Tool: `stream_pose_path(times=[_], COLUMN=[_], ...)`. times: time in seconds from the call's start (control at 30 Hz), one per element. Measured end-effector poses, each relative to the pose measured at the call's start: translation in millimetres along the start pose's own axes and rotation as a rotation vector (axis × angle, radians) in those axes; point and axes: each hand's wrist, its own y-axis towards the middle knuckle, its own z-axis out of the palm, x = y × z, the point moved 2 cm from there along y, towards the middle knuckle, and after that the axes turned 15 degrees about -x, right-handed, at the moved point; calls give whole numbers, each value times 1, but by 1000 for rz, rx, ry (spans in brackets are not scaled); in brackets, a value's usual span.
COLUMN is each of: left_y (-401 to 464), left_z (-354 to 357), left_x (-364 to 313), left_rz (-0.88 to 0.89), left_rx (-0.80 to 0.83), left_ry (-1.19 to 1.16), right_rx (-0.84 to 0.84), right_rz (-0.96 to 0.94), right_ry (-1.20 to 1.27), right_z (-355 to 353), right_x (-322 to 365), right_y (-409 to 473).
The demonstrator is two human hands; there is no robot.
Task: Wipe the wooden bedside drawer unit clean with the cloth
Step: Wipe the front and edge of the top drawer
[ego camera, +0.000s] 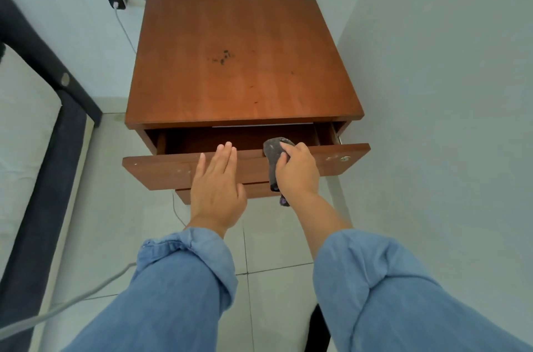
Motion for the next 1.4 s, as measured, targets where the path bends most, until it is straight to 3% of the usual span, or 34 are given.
stream_pose_path(times=[0.33,0.53,0.77,0.87,0.93,1.0,1.1,1.23,1.4], left_y=[-14,-16,-13,-13,-17,-23,-21,-19,-23], left_z=[-38,-43,-52,-56,-55,-47,-35,-33,-35], left_x=[93,116,128,138,147,153,155,160,166], left_rz=[-286,-246,-273,-430,-654,-882,-1064,-1182,-1167], left_rx=[-5,-14,-72,-195,-260,-257,-285,-316,-251], left_ry=[174,81,-100,-248,-387,-615,-891,-1036,-1029], right_rx=[-30,-77,-7,-24,-28,-35,-52,2,66], right_rz=[-2,-62,-214,-246,-263,-271,-270,-345,-406], right_ry=[-4,-2,14,6,-1,1,24,44,68], right_z=[23,45,74,79,81,82,81,88,101], right_x=[32,54,97,102,103,103,104,115,136], right_y=[-24,-50,-83,-87,-88,-90,-90,-98,-108])
